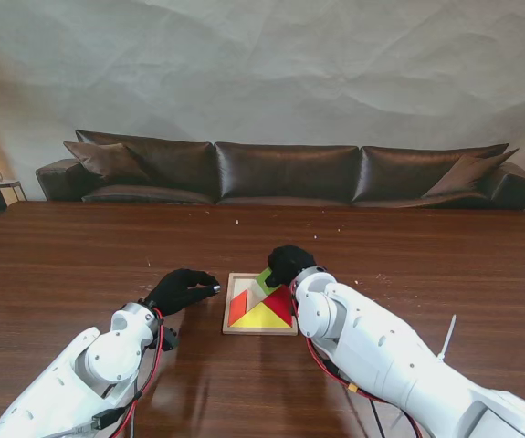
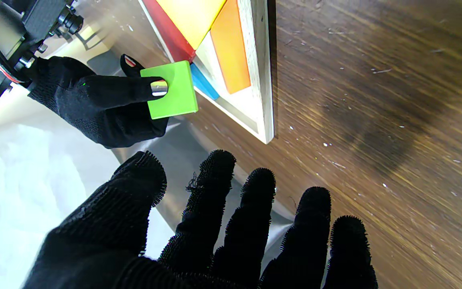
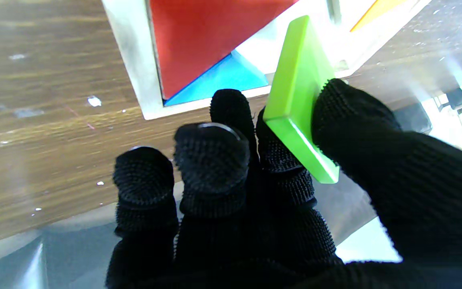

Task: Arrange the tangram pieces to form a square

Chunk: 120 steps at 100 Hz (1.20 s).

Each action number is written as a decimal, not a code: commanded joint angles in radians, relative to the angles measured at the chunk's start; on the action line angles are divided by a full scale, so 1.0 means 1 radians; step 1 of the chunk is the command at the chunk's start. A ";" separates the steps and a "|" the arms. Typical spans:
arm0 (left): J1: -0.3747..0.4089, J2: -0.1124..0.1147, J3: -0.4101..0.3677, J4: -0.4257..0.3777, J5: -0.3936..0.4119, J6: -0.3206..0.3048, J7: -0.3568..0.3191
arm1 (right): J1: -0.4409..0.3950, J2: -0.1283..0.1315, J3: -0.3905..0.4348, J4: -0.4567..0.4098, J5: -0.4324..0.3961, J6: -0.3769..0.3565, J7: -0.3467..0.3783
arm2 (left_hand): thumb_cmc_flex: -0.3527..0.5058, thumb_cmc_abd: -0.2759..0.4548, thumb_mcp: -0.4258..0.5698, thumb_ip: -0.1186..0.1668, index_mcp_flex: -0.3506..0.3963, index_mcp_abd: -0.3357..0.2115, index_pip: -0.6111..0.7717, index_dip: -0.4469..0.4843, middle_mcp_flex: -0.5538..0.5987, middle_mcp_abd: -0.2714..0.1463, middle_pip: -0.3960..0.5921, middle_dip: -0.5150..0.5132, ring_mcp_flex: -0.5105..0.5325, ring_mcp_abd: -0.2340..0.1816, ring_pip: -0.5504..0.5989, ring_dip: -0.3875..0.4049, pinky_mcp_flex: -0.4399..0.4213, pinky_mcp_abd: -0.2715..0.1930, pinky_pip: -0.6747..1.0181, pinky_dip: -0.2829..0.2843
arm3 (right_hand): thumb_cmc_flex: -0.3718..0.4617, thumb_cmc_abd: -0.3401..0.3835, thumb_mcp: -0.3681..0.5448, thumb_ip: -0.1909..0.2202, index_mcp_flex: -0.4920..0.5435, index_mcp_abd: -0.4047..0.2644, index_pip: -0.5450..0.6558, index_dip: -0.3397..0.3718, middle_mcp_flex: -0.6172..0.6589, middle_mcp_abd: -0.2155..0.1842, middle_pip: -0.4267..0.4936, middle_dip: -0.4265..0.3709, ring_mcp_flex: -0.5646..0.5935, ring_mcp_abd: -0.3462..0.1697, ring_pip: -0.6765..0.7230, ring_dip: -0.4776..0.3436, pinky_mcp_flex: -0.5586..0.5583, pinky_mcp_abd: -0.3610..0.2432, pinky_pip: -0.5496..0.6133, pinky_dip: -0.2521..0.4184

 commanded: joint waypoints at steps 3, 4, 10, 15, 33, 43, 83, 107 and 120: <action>0.001 -0.003 -0.001 -0.005 -0.004 0.003 -0.019 | 0.001 0.003 -0.002 -0.004 -0.007 -0.010 0.015 | 0.023 0.050 -0.019 0.025 0.012 0.000 -0.010 -0.002 0.003 0.007 -0.010 -0.011 -0.029 0.001 -0.023 -0.015 -0.017 -0.002 -0.028 0.016 | 0.018 0.043 0.046 0.046 -0.002 -0.083 0.025 0.013 0.064 -0.027 0.012 0.011 -0.030 -0.042 -0.008 0.007 0.300 -0.022 0.003 0.006; 0.001 -0.003 0.000 -0.005 -0.004 0.003 -0.019 | 0.001 0.003 -0.003 -0.005 -0.009 -0.011 0.016 | 0.023 0.050 -0.019 0.025 0.012 0.000 -0.010 -0.002 0.002 0.005 -0.011 -0.011 -0.030 0.002 -0.023 -0.015 -0.017 -0.002 -0.028 0.016 | 0.017 0.045 0.045 0.046 -0.002 -0.083 0.025 0.014 0.064 -0.027 0.012 0.011 -0.030 -0.042 -0.009 0.006 0.300 -0.022 0.003 0.006; 0.000 -0.003 0.000 -0.004 -0.004 0.002 -0.019 | 0.004 0.007 -0.006 -0.006 -0.015 -0.016 0.021 | 0.023 0.051 -0.019 0.025 0.010 0.002 -0.011 -0.003 0.003 0.006 -0.010 -0.011 -0.030 0.000 -0.024 -0.015 -0.017 -0.001 -0.028 0.016 | 0.016 0.049 0.044 0.048 -0.006 -0.088 0.024 0.015 0.060 -0.031 0.013 0.010 -0.030 -0.045 -0.015 0.004 0.297 -0.025 0.002 0.007; 0.000 -0.003 0.000 -0.004 -0.005 0.001 -0.018 | 0.005 0.009 -0.007 -0.007 -0.019 -0.020 0.024 | 0.023 0.051 -0.019 0.026 0.008 0.000 -0.012 -0.004 0.002 0.006 -0.011 -0.011 -0.030 0.000 -0.024 -0.015 -0.016 -0.002 -0.028 0.016 | 0.014 0.051 0.043 0.048 -0.008 -0.095 0.023 0.017 0.057 -0.033 0.014 0.009 -0.029 -0.043 -0.017 0.004 0.294 -0.027 0.001 0.008; 0.000 -0.004 -0.002 -0.010 -0.007 -0.008 -0.016 | 0.014 0.018 -0.020 -0.008 -0.040 -0.040 0.037 | 0.022 0.052 -0.019 0.026 0.009 0.001 -0.013 -0.006 0.002 0.007 -0.011 -0.011 -0.030 0.000 -0.024 -0.015 -0.017 -0.003 -0.028 0.017 | 0.005 0.060 0.042 0.050 -0.014 -0.108 0.021 0.021 0.050 -0.043 0.019 0.007 -0.029 -0.050 -0.026 0.002 0.285 -0.037 -0.003 0.009; -0.001 -0.003 -0.002 -0.012 -0.002 -0.009 -0.015 | 0.024 0.020 -0.029 0.001 -0.043 -0.058 0.046 | 0.022 0.052 -0.018 0.027 0.008 0.000 -0.013 -0.007 0.000 0.006 -0.012 -0.011 -0.031 0.002 -0.025 -0.015 -0.018 -0.004 -0.029 0.016 | 0.006 0.066 0.041 0.053 -0.016 -0.114 0.019 0.022 0.043 -0.045 0.020 0.005 -0.029 -0.051 -0.031 0.001 0.281 -0.040 -0.005 0.010; -0.010 -0.004 0.003 0.005 -0.005 0.008 -0.019 | 0.087 -0.003 -0.093 0.103 -0.039 -0.146 0.067 | 0.021 0.052 -0.019 0.027 0.007 -0.001 -0.013 -0.011 -0.002 0.007 -0.012 -0.012 -0.034 -0.002 -0.026 -0.016 -0.020 -0.005 -0.030 0.016 | -0.005 0.095 0.030 0.058 -0.037 -0.142 0.017 0.034 0.013 -0.065 0.032 -0.001 -0.030 -0.051 -0.060 -0.007 0.257 -0.057 -0.013 0.011; -0.009 -0.003 0.003 0.007 -0.010 0.016 -0.026 | 0.094 -0.025 -0.102 0.143 -0.015 -0.170 0.056 | 0.022 0.053 -0.020 0.028 0.007 0.002 -0.013 -0.012 -0.002 0.010 -0.012 -0.012 -0.033 -0.001 -0.026 -0.015 -0.021 -0.005 -0.030 0.016 | -0.007 0.106 0.027 0.061 -0.046 -0.151 0.016 0.037 0.004 -0.068 0.037 -0.005 -0.030 -0.044 -0.072 -0.010 0.242 -0.054 -0.013 0.014; -0.007 -0.003 0.000 0.004 -0.012 0.018 -0.027 | 0.092 -0.040 -0.101 0.157 0.007 -0.160 0.048 | 0.023 0.053 -0.020 0.027 0.007 0.001 -0.012 -0.012 -0.002 0.010 -0.012 -0.012 -0.033 -0.002 -0.026 -0.015 -0.020 -0.004 -0.029 0.017 | -0.005 0.100 0.029 0.062 -0.045 -0.142 0.020 0.039 0.007 -0.064 0.043 -0.006 -0.028 -0.043 -0.068 -0.006 0.240 -0.052 -0.009 0.016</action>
